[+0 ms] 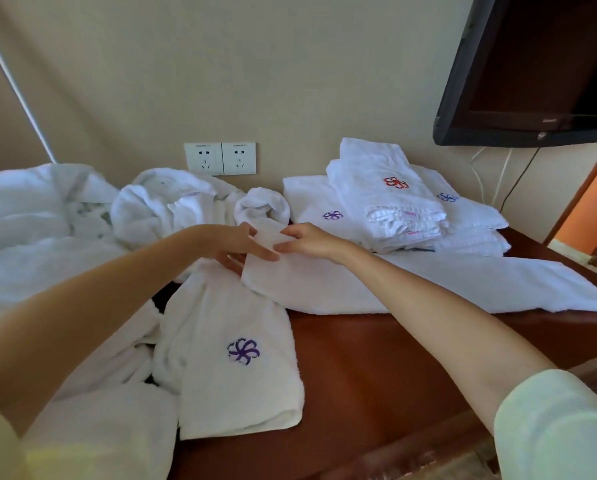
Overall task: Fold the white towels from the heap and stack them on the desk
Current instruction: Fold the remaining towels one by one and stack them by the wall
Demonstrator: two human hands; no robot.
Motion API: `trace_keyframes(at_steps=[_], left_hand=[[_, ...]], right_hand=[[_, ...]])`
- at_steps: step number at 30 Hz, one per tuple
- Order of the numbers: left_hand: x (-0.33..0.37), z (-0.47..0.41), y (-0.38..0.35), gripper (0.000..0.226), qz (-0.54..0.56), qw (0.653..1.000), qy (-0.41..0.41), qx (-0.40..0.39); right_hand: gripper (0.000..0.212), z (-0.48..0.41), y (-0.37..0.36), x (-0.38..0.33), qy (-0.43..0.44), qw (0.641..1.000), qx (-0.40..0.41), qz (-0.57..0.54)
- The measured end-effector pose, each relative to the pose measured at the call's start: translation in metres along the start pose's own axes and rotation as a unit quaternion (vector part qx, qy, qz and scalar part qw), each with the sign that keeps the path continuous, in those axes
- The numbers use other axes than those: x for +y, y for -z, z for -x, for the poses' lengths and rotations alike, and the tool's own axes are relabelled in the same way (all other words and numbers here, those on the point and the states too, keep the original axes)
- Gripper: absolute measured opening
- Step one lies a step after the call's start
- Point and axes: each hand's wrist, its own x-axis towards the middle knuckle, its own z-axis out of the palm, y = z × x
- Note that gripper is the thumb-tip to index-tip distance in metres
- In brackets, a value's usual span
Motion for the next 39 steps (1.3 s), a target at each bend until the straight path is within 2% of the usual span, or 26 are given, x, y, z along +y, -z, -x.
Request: trace_keyframes(at_steps=[2, 4, 6, 8, 10, 12, 16, 18, 21, 23, 25, 27, 30, 32, 34, 37, 39], left_hand=[[0.000, 0.000, 0.000, 0.091, 0.041, 0.999, -0.012, 0.000], [0.001, -0.001, 0.000, 0.064, 0.101, 0.994, -0.024, -0.025], [0.003, -0.001, 0.001, 0.053, 0.205, 0.977, -0.025, -0.057], [0.003, -0.004, 0.002, 0.049, 0.314, 0.948, -0.008, -0.050], [0.004, -0.005, 0.002, 0.036, 0.343, 0.939, -0.013, -0.029], [0.003, -0.005, -0.001, 0.032, 0.333, 0.943, -0.022, -0.017], [0.000, -0.003, -0.012, 0.057, 0.202, 0.979, -0.014, 0.007], [-0.002, -0.004, -0.020, 0.080, 0.147, 0.987, -0.011, 0.059], [0.002, -0.006, -0.038, 0.087, 0.060, 0.989, -0.019, 0.137], [0.005, -0.011, -0.049, 0.084, 0.015, 0.983, -0.023, 0.180], [0.007, -0.016, -0.056, 0.069, 0.005, 0.972, -0.042, 0.231], [0.003, -0.020, -0.056, 0.055, -0.003, 0.965, -0.076, 0.252], [-0.009, -0.023, -0.047, 0.051, 0.012, 0.963, -0.105, 0.250], [-0.015, -0.019, -0.038, 0.046, 0.017, 0.952, -0.097, 0.290], [-0.016, -0.016, -0.029, 0.032, -0.052, 0.937, -0.092, 0.332], [-0.013, -0.013, -0.020, 0.035, -0.084, 0.953, -0.071, 0.282], [-0.006, -0.011, -0.020, 0.025, -0.059, 0.970, -0.057, 0.228]], right_hand=[[0.033, 0.000, 0.003, 0.000, 0.000, 1.000, 0.003, 0.006], [0.029, 0.001, 0.005, 0.002, -0.001, 1.000, 0.007, -0.016], [0.021, 0.003, 0.008, 0.007, -0.007, 0.997, 0.006, -0.072], [0.009, 0.006, 0.012, 0.008, -0.008, 0.993, -0.010, -0.117], [0.012, 0.007, 0.016, 0.010, -0.004, 0.990, -0.038, -0.137], [0.028, 0.013, 0.020, 0.008, -0.004, 0.990, -0.070, -0.124], [0.036, 0.021, 0.027, 0.007, 0.001, 0.992, -0.095, -0.086], [0.032, 0.025, 0.031, 0.005, -0.008, 0.991, -0.083, -0.103], [0.036, 0.028, 0.037, 0.004, -0.025, 0.990, -0.086, -0.108], [0.048, 0.028, 0.041, 0.005, -0.030, 0.990, -0.108, -0.080], [0.061, 0.029, 0.043, 0.004, -0.033, 0.988, -0.130, -0.076], [0.065, 0.028, 0.043, 0.004, -0.037, 0.987, -0.129, -0.087], [0.066, 0.030, 0.046, 0.007, -0.039, 0.988, -0.114, -0.100], [0.061, 0.033, 0.049, 0.010, -0.037, 0.984, -0.119, -0.124], [0.050, 0.036, 0.051, 0.010, -0.036, 0.978, -0.132, -0.155], [0.033, 0.040, 0.051, 0.005, -0.021, 0.974, -0.150, -0.167], [0.028, 0.042, 0.051, 0.002, -0.013, 0.975, -0.153, -0.161]])
